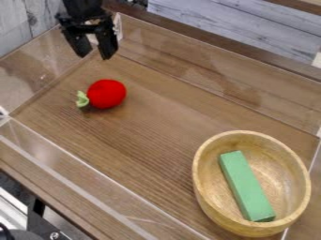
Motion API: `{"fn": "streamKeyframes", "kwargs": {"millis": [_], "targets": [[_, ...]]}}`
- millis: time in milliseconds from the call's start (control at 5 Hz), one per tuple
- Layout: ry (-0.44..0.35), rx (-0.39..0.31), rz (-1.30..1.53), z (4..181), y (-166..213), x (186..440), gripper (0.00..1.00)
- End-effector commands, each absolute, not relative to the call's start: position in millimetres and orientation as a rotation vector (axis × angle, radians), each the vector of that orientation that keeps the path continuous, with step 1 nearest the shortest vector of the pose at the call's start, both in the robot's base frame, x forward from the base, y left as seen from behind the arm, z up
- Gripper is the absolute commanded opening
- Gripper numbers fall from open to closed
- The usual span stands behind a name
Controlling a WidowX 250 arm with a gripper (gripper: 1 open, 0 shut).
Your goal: Move the red object to the left side of the table
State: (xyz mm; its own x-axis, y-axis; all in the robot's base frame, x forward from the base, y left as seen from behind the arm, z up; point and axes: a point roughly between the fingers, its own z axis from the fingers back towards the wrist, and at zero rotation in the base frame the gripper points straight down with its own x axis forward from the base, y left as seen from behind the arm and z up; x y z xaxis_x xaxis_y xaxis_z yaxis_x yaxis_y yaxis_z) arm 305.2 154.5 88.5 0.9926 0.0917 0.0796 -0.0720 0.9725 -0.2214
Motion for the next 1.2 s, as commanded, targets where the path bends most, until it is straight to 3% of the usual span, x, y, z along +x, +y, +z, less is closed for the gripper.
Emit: {"fn": "streamKeyframes", "kwargs": {"millis": [0, 400, 1000], "targets": [[-0.141, -0.197, 0.014, 111.3, 152, 322, 1.00], [-0.154, -0.206, 0.059, 106.5, 137, 320, 1.00], [-0.162, -0.202, 0.104, 134.4, 99, 323, 1.00]]}}
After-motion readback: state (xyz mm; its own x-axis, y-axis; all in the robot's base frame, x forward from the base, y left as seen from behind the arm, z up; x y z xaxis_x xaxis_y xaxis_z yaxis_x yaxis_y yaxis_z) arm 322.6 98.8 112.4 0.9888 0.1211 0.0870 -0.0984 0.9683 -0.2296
